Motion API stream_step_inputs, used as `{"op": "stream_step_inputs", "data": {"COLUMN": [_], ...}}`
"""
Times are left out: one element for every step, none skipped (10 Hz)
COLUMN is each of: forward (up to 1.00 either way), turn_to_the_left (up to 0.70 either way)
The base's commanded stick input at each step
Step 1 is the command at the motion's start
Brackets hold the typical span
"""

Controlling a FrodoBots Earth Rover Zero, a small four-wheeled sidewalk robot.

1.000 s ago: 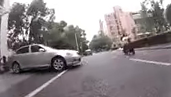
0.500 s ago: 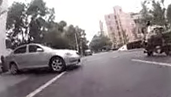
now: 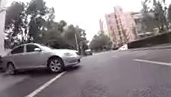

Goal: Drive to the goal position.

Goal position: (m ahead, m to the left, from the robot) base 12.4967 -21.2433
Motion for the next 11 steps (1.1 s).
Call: {"op": "stream_step_inputs", "data": {"forward": [0.45, 0.45, 0.45, 0.45, 0.45, 0.45, 0.45, 0.45, 0.45, 0.45, 0.45], "turn_to_the_left": [0.0, 0.0, 0.0, 0.0, 0.0, 0.0, 0.0, 0.0, 0.0, 0.0, 0.0]}}
